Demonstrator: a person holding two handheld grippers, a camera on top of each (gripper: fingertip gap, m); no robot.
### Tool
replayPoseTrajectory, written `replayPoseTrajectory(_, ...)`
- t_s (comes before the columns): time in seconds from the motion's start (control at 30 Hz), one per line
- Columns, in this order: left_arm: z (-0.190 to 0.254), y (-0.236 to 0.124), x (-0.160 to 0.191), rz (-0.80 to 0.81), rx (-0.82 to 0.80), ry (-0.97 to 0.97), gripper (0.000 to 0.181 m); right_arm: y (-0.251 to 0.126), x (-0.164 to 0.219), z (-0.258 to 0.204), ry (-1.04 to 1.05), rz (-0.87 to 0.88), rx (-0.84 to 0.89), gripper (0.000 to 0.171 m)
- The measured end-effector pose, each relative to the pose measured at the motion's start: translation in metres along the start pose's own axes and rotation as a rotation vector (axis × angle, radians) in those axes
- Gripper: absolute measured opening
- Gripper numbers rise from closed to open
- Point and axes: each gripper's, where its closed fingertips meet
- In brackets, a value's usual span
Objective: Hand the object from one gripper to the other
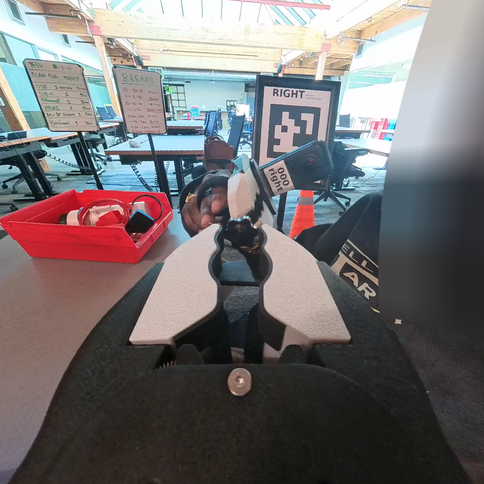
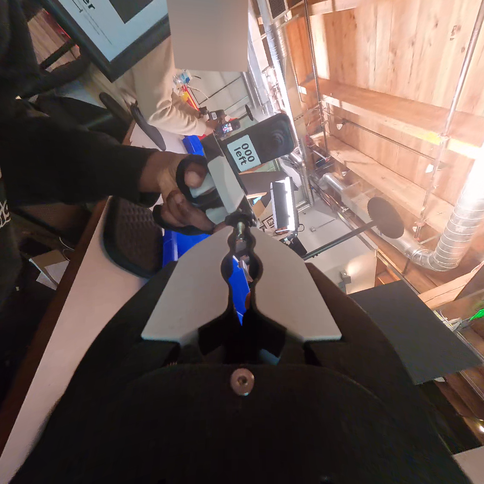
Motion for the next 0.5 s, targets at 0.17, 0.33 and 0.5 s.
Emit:
replayPoseTrajectory(0.17, 0.0029, 0.0007, -0.0011, 0.009, 0.008, 0.083, 0.025, -0.0012, -0.0015, -0.0031, 0.087, -0.001, -0.051, 0.006)
replayPoseTrajectory(0.33, 0.0049, -0.0016, -0.0048, 0.012, -0.108, 0.505, 0.047, -0.0018, -0.0063, -0.0009, 0.494, 0.038, -0.149, 0.006)
replayPoseTrajectory(0.5, 0.0039, -0.0027, -0.0002, -0.107, -0.251, 0.860, 0.048, -0.0021, -0.0022, 0.0050, 1.040, 0.037, -0.276, 0.006)
Point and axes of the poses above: each gripper's, where its closed fingertips meet, y out along the fingers, x out of its underside, z = x × y across the jaws, and after that the axes turned 3 degrees about x, right-handed
